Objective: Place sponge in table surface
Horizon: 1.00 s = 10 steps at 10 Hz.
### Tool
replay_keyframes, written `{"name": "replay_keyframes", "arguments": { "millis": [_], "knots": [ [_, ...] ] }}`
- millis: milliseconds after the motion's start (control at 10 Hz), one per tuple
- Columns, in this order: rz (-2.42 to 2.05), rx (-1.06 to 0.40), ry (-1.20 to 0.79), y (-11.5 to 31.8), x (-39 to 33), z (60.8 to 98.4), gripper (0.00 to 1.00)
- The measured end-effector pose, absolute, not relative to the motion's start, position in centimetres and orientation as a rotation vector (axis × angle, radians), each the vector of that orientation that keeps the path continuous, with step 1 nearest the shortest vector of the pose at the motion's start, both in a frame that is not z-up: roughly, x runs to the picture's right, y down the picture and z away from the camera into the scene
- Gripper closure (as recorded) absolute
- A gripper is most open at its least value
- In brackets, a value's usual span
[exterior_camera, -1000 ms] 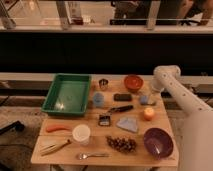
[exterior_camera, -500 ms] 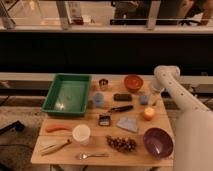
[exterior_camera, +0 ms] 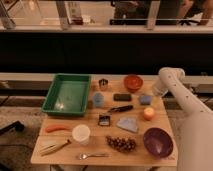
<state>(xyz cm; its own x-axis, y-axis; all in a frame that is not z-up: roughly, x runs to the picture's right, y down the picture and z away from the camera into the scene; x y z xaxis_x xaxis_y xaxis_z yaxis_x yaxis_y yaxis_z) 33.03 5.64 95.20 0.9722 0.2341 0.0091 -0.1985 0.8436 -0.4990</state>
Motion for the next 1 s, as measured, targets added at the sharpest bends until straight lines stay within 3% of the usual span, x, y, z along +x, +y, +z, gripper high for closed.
{"name": "replay_keyframes", "arguments": {
  "millis": [1000],
  "knots": [
    [0.380, -0.611, -0.218, 7.0, 33.6, 96.2, 0.22]
  ]
}}
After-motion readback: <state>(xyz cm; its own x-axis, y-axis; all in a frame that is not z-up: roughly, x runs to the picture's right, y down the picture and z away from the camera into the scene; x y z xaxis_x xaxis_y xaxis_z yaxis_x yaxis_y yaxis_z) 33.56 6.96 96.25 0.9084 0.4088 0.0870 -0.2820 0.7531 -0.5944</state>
